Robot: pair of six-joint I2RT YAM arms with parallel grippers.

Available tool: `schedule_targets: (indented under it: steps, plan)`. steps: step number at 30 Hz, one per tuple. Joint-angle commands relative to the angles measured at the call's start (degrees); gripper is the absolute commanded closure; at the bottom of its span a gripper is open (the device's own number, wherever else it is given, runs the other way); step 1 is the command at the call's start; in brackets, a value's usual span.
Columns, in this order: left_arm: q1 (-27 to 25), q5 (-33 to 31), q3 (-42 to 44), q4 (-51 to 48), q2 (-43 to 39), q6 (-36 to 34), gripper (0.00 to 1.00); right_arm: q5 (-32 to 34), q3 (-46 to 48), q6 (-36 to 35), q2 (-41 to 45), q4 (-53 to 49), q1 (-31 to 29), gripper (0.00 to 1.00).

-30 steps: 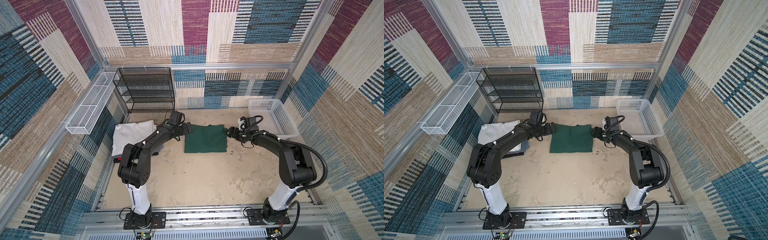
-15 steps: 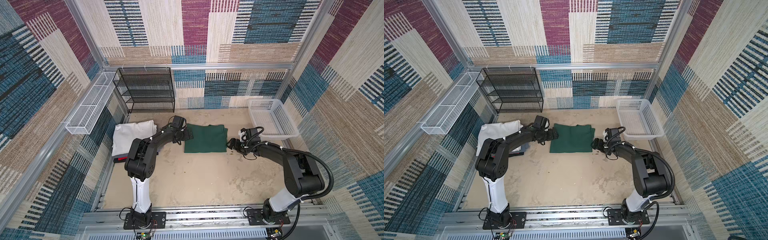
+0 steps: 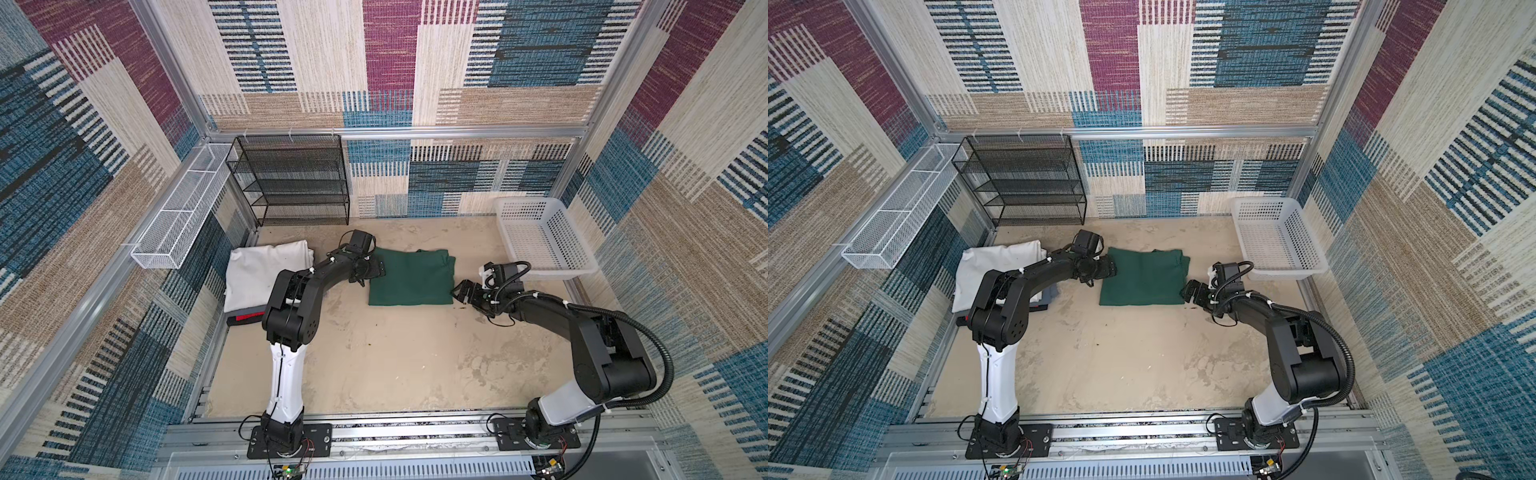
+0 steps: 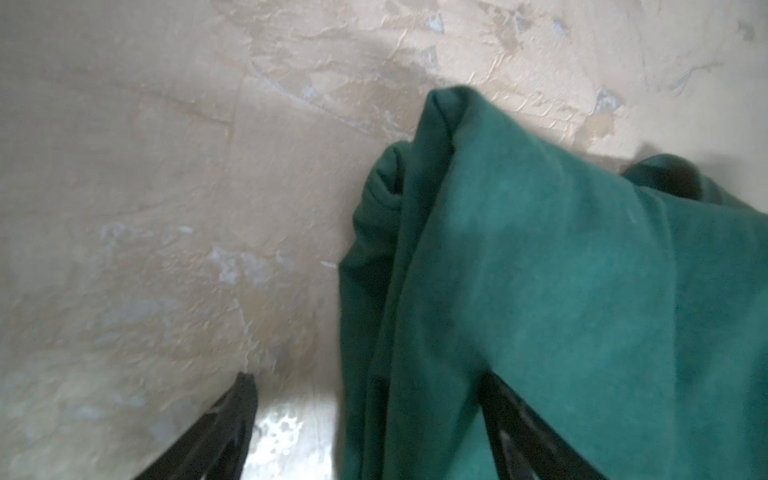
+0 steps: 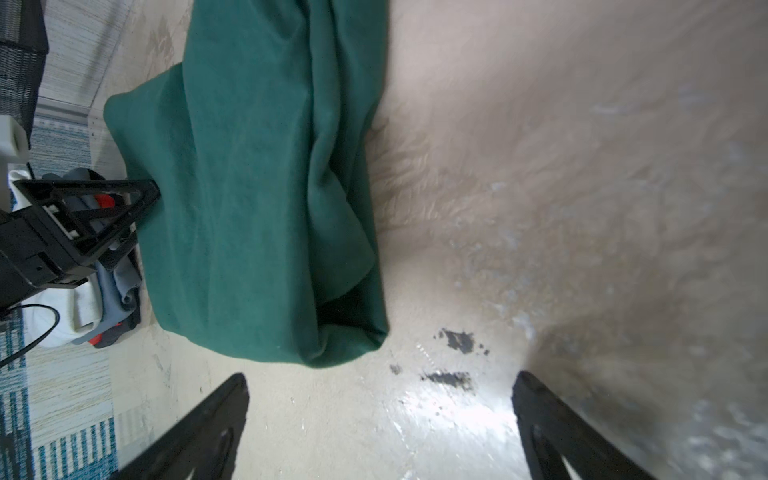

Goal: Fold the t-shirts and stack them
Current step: 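Lay the folded edge down and open both grippers, then grasp the folded green shirt with the left gripper while the right gripper withdraws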

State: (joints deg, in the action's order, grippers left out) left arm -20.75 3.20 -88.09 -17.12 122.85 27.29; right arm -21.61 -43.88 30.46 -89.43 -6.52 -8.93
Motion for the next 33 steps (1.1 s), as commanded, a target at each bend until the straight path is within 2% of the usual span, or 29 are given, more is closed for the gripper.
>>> schedule_targets:
  steps: [1, 9, 12, 16, 23, 33]
  plan:
    - [-0.1, -0.3, -0.4, -3.5, 1.1, -0.1, 0.18, 2.2, 0.5, -1.7, 1.0, -0.2, 0.0, 0.01]
    - [-0.8, -1.4, -4.3, -6.8, 4.2, 0.4, 0.29, 0.8, 0.6, -3.1, 1.1, -0.5, 0.0, 0.01]
    - [-1.0, -1.7, -7.6, -10.6, 6.2, 0.1, 0.47, 0.9, 1.9, -2.9, 2.4, 0.5, 0.0, 0.01]
    - [-1.1, -2.1, -7.7, -10.8, 6.3, 0.6, 0.72, 0.3, 1.5, -3.9, 3.2, 0.0, 0.0, 0.01]
    - [-1.6, -2.2, -12.0, -14.4, 8.0, -0.1, 1.00, 1.7, 1.8, -5.8, 3.5, -0.5, 0.0, 0.01]
    - [-1.8, -4.1, -18.3, -21.5, 3.7, -5.1, 1.00, 1.0, 4.5, -5.0, 5.0, 2.4, 0.1, 0.01]
